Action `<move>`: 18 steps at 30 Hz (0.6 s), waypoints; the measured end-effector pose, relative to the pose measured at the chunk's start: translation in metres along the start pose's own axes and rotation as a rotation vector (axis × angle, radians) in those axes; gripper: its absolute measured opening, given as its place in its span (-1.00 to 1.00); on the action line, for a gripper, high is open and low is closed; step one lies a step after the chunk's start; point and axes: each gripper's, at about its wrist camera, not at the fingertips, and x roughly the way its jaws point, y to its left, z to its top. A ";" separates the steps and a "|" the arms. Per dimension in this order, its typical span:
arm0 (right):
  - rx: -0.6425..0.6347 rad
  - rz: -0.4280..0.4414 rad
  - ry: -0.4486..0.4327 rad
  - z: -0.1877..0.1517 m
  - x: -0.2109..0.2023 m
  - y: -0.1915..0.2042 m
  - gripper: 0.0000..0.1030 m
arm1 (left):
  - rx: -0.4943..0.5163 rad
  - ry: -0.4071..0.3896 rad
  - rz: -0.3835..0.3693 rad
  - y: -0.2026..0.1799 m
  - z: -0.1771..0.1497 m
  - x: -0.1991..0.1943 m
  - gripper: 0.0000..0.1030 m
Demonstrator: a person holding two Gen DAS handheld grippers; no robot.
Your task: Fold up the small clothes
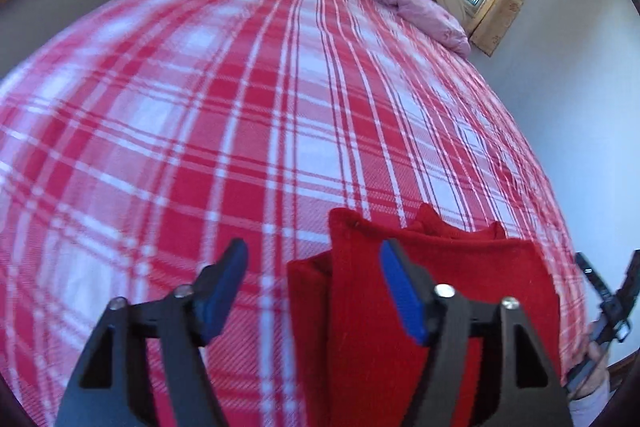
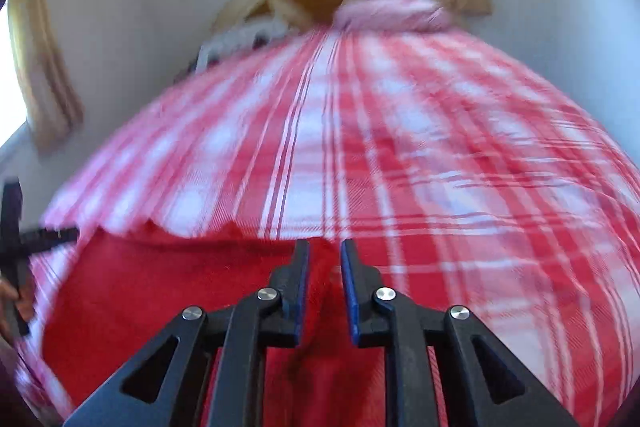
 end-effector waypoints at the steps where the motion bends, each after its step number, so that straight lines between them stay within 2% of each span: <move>1: -0.007 -0.003 -0.033 -0.006 -0.019 0.000 -0.68 | 0.011 -0.023 0.005 -0.001 -0.006 -0.012 0.52; 2: -0.037 0.001 -0.047 -0.014 -0.037 0.005 -0.68 | 0.018 -0.034 -0.003 -0.003 -0.017 -0.023 0.56; 5: -0.091 0.033 -0.018 -0.053 -0.071 0.023 -0.68 | 0.042 -0.026 -0.034 -0.012 -0.044 -0.038 0.56; 8: -0.104 0.057 -0.007 -0.091 -0.093 0.041 -0.68 | 0.094 -0.037 -0.020 -0.033 -0.072 -0.047 0.56; 10: -0.090 0.037 0.005 -0.106 -0.095 0.046 -0.68 | 0.127 -0.045 -0.011 -0.049 -0.088 -0.051 0.56; 13: -0.074 -0.025 0.007 -0.122 -0.092 0.048 -0.68 | 0.114 -0.059 -0.055 -0.062 -0.106 -0.054 0.56; 15: -0.084 -0.016 0.004 -0.128 -0.090 0.052 -0.68 | 0.097 -0.039 -0.087 -0.066 -0.112 -0.050 0.56; 18: -0.124 -0.010 0.043 -0.136 -0.080 0.059 -0.68 | 0.106 -0.036 -0.055 -0.072 -0.122 -0.042 0.56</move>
